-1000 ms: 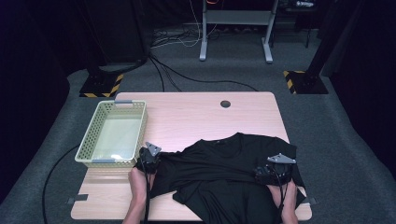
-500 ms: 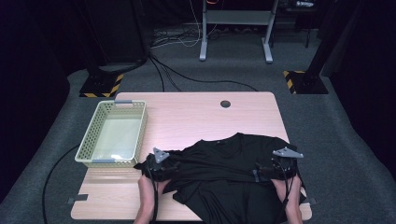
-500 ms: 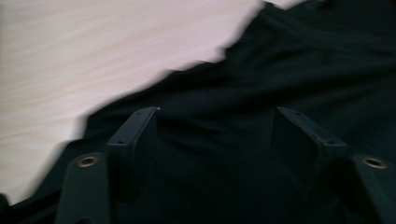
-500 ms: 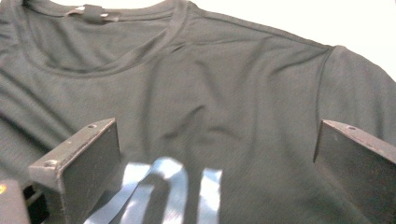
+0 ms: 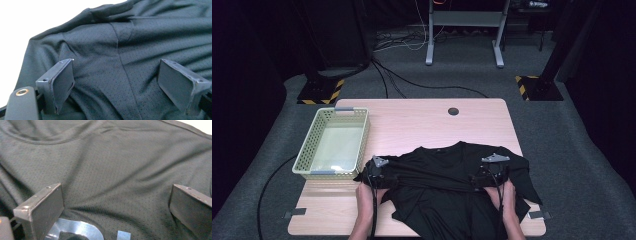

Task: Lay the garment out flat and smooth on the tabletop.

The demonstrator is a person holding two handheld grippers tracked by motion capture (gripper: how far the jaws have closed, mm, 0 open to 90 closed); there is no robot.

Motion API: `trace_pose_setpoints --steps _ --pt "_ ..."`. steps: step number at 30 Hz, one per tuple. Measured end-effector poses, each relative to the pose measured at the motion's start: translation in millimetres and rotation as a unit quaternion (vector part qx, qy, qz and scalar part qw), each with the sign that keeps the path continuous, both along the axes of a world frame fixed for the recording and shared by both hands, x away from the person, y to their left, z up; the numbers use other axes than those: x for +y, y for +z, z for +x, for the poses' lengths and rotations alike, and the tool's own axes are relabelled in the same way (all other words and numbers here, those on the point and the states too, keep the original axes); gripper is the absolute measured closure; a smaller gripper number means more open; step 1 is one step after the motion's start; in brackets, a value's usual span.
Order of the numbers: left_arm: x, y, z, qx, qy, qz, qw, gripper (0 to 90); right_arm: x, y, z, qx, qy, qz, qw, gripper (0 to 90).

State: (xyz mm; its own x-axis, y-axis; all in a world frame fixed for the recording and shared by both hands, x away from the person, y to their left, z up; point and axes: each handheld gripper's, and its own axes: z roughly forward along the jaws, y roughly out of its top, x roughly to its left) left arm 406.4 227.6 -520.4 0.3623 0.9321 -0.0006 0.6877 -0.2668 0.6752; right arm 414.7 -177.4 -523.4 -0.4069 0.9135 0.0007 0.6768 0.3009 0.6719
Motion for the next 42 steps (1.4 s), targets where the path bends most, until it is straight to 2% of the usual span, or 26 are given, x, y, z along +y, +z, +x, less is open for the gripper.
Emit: trace_pose_setpoints --steps 2,3,6,8,9,11,14,15,16,17,20,24,26,27,29,30,31,32,34,35,37,40,42 --pt "4.4 -0.2 -0.5 0.000 0.006 -0.001 1.0000 13.8 12.4 -0.4 1.2 -0.001 0.013 0.001 0.9999 0.0" --pt "9.4 1.1 -3.5 0.006 0.007 0.001 1.0000 14.6 17.0 -0.4 2.1 -0.002 0.019 0.000 0.9998 0.0" --pt "6.7 2.9 -8.4 0.012 0.008 0.003 0.9999 11.4 22.5 0.6 5.2 0.003 0.025 -0.002 0.9997 0.0" --pt "-0.7 5.9 -18.5 0.002 -0.005 -0.004 1.0000 10.5 21.4 1.5 4.6 0.001 0.021 -0.008 0.9998 0.0" --pt "-5.1 7.5 -24.6 -0.003 -0.015 -0.013 0.9998 10.4 15.0 5.8 -1.5 -0.011 0.007 -0.010 0.9999 0.0" --pt "-18.9 6.3 -37.6 -0.003 -0.045 -0.020 0.9988 10.4 4.9 10.6 -9.6 -0.017 -0.003 -0.004 0.9998 0.0" --pt "-25.2 -0.6 -38.9 0.004 -0.053 -0.009 0.9986 10.1 -3.9 11.8 -16.2 -0.014 -0.014 -0.009 0.9998 0.0" --pt "-26.2 -2.3 -39.2 -0.006 -0.050 -0.002 0.9987 8.8 -9.4 6.5 -17.2 0.005 -0.014 -0.020 0.9997 0.0" --pt "-25.6 -2.2 -38.4 -0.005 -0.047 -0.005 0.9988 8.8 -9.4 6.5 -17.2 0.005 -0.014 -0.020 0.9997 0.0" --pt "-24.6 -1.9 -36.6 -0.004 -0.047 -0.006 0.9988 9.1 -12.2 2.8 -16.6 0.011 -0.013 -0.009 0.9998 0.0" --pt "-16.6 -2.6 -27.8 -0.008 -0.034 -0.004 0.9994 9.3 -9.4 0.9 -12.9 0.006 -0.017 -0.002 0.9998 0.0" --pt "-9.4 -1.7 -25.5 -0.007 -0.024 -0.005 0.9997 9.7 -7.5 1.5 -9.7 0.009 -0.007 -0.003 0.9999 0.0" --pt "-8.3 -0.7 -29.3 -0.011 -0.025 -0.011 0.9996 9.1 -13.5 4.8 -15.5 -0.002 -0.012 -0.008 0.9999 0.0" --pt "-11.2 0.9 -36.8 -0.018 -0.034 -0.019 0.9991 8.9 -16.6 5.6 -18.1 -0.003 -0.012 -0.002 0.9999 0.0" --pt "-13.8 0.7 -39.2 -0.016 -0.040 -0.023 0.9988 8.9 -18.4 5.6 -20.6 -0.001 -0.013 0.000 0.9999 0.0" --pt "-19.1 -2.5 -40.9 -0.012 -0.049 -0.017 0.9986 8.9 -19.5 3.2 -25.0 0.001 -0.009 -0.003 1.0000 0.0" --pt "-20.4 -4.9 -40.6 -0.015 -0.049 -0.013 0.9986 8.9 -19.3 1.5 -26.7 0.001 -0.009 0.004 0.9999 0.0" --pt "-20.2 -6.3 -39.3 -0.021 -0.047 -0.017 0.9985 8.1 -20.1 0.4 -26.8 -0.004 -0.008 0.006 0.9999 0.0" --pt "-18.5 -7.5 -32.0 -0.028 -0.042 -0.018 0.9985 8.1 -19.7 -0.4 -24.9 -0.006 -0.010 0.007 0.9999 0.0" --pt "-17.7 -8.1 -25.2 -0.031 -0.039 -0.019 0.9986 8.0 -18.9 -0.6 -22.5 -0.007 -0.014 0.008 0.9998 0.0" --pt "-15.8 -6.7 -6.1 -0.026 -0.034 -0.016 0.9990 8.1 -17.1 -0.5 -13.2 -0.006 -0.017 0.007 0.9998 0.0" --pt "-17.3 -5.8 30.1 -0.024 -0.026 -0.013 0.9993 8.0 -14.0 0.2 14.3 -0.003 -0.023 0.006 0.9997 0.0" --pt "-18.1 -5.3 59.4 -0.024 -0.018 -0.013 0.9995 8.0 -13.1 0.4 41.0 -0.005 -0.033 0.004 0.9994 0.0"
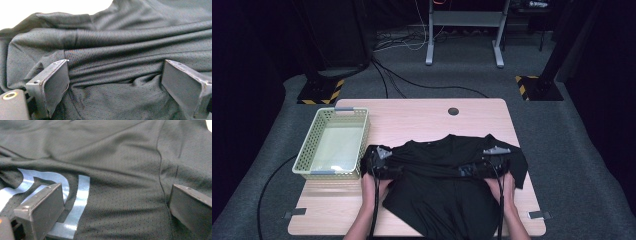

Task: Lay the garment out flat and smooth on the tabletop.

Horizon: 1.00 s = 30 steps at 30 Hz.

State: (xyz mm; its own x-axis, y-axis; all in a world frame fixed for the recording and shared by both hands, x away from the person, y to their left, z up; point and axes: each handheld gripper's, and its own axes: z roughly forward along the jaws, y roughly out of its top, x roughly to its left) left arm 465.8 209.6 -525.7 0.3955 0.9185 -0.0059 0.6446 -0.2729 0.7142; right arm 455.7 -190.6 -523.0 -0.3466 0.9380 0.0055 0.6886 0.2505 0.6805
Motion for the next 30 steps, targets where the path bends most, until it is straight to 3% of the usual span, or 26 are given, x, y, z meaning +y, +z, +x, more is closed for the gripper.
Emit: trace_pose_setpoints --steps 4,5,6,7,9,11,13,15,18,21,24,27,28,30 --pt "6.0 3.6 63.1 0.015 0.032 0.008 0.9993 8.2 0.2 1.3 62.8 0.003 -0.033 -0.002 0.9995 0.0" --pt "6.0 3.6 63.1 0.015 0.032 0.008 0.9993 8.4 -0.5 1.5 77.6 0.002 -0.045 -0.001 0.9990 0.0" --pt "7.6 6.5 84.9 0.030 0.044 0.014 0.9985 8.4 -1.3 2.1 90.2 0.005 -0.058 -0.001 0.9983 0.0" --pt "6.8 8.5 96.3 0.041 0.049 0.017 0.9978 8.4 -1.2 2.6 98.2 0.008 -0.065 -0.002 0.9979 0.0" --pt "4.3 10.5 106.3 0.052 0.053 0.021 0.9970 8.4 1.1 3.5 113.4 0.013 -0.079 -0.003 0.9968 0.0" --pt "2.2 11.9 108.5 0.060 0.053 0.025 0.9965 8.4 3.4 4.1 117.5 0.016 -0.080 -0.003 0.9966 0.0" --pt "0.9 14.4 103.4 0.067 0.050 0.021 0.9963 8.2 2.6 4.9 114.4 0.017 -0.076 -0.001 0.9969 0.0" --pt "-1.0 19.6 91.9 0.063 0.044 0.020 0.9969 4.6 -0.3 8.7 103.7 0.001 -0.071 0.007 0.9974 0.0" --pt "-3.3 30.2 66.4 0.035 0.031 0.008 0.9989 4.2 -3.6 20.4 78.3 -0.025 -0.052 0.016 0.9982 0.0" --pt "-12.7 37.7 30.5 0.008 -0.001 0.011 0.9999 4.4 -2.5 29.4 47.6 -0.035 -0.024 0.021 0.9989 0.0" --pt "-25.3 29.3 2.4 0.004 -0.032 0.021 0.9992 5.5 3.1 27.1 19.9 -0.028 0.006 0.034 0.9990 0.0" --pt "-32.4 12.6 -11.9 0.014 -0.044 0.036 0.9983 6.6 11.3 17.2 1.7 -0.022 0.025 0.025 0.9991 0.1" --pt "-33.0 7.0 -14.2 0.021 -0.046 0.033 0.9981 6.7 13.8 13.3 -2.3 -0.018 0.029 0.024 0.9991 0.4" --pt "-29.5 3.8 -20.0 0.016 -0.041 0.016 0.9989 6.7 18.0 5.1 -8.9 -0.009 0.031 0.014 0.9994 0.6"
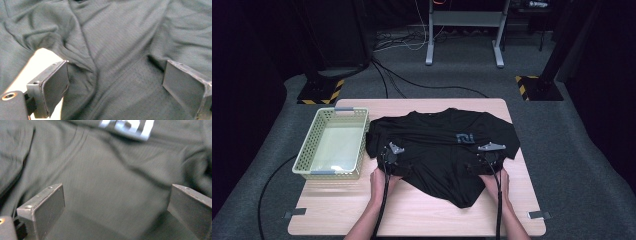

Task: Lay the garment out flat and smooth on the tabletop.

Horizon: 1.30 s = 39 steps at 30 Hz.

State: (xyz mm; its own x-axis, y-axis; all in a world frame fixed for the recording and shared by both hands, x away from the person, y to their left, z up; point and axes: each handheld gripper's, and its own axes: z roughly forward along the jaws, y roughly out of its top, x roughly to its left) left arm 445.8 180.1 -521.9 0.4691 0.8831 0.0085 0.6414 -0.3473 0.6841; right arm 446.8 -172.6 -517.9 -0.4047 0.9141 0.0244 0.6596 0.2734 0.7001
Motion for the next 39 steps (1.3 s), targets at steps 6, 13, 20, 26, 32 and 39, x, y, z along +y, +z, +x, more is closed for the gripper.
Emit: trace_pose_setpoints --steps 6,13,20,26,32,39 --pt "11.0 -2.5 -23.6 -0.010 -0.006 -0.005 0.9999 6.7 1.4 -7.3 -21.4 -0.004 0.004 -0.010 0.9999 0.9" --pt "19.5 -6.3 -49.9 -0.025 -0.005 -0.018 0.9995 6.8 -1.0 -8.7 -54.2 -0.014 0.001 -0.011 0.9998 1.4" --pt "19.1 -6.4 -50.6 -0.027 -0.013 -0.017 0.9994 6.8 -3.9 -7.2 -53.6 -0.013 0.001 0.002 0.9999 2.2" --pt "19.2 -6.4 -50.5 -0.027 -0.014 -0.018 0.9994 6.7 5.0 10.1 -43.9 -0.030 0.007 0.029 0.9991 8.6" --pt "19.2 -6.4 -50.4 -0.027 -0.014 -0.018 0.9994 6.7 47.0 17.3 -8.8 -0.014 0.035 0.015 0.9992 30.8" --pt "19.2 -6.4 -50.4 -0.027 -0.014 -0.018 0.9994 6.7 76.7 2.7 15.2 -0.007 0.035 -0.015 0.9992 48.3"
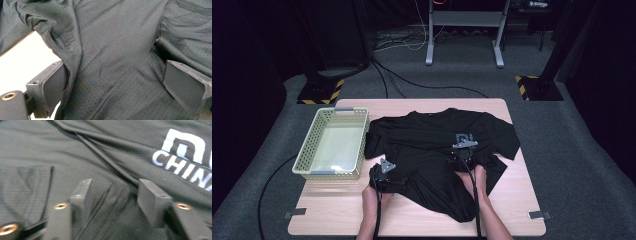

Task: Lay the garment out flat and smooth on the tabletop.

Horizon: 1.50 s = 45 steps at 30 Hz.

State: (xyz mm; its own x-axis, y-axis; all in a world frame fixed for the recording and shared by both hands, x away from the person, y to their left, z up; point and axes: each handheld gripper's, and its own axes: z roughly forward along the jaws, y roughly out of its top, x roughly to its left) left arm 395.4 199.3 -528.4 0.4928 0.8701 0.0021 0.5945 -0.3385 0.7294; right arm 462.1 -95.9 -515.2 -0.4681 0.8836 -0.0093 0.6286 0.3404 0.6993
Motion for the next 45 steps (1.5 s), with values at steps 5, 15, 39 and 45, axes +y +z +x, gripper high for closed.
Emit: trace_pose_setpoints --steps 5,15,39,45 --pt "0.1 0.0 0.2 0.000 0.000 -0.001 1.0000 6.8 -9.4 -1.4 -3.6 -0.015 -0.003 0.008 0.9999 70.1" --pt "0.1 0.1 0.2 0.000 0.000 0.000 1.0000 6.8 -24.3 8.5 -20.1 -0.043 0.001 0.030 0.9986 83.4" --pt "0.0 0.0 0.3 0.000 0.000 0.000 1.0000 6.9 -69.4 29.3 -61.2 -0.075 -0.005 0.095 0.9926 83.6" --pt "0.1 0.1 0.4 0.000 0.000 -0.001 1.0000 6.9 -79.9 33.6 -76.1 -0.082 -0.010 0.088 0.9927 83.6"
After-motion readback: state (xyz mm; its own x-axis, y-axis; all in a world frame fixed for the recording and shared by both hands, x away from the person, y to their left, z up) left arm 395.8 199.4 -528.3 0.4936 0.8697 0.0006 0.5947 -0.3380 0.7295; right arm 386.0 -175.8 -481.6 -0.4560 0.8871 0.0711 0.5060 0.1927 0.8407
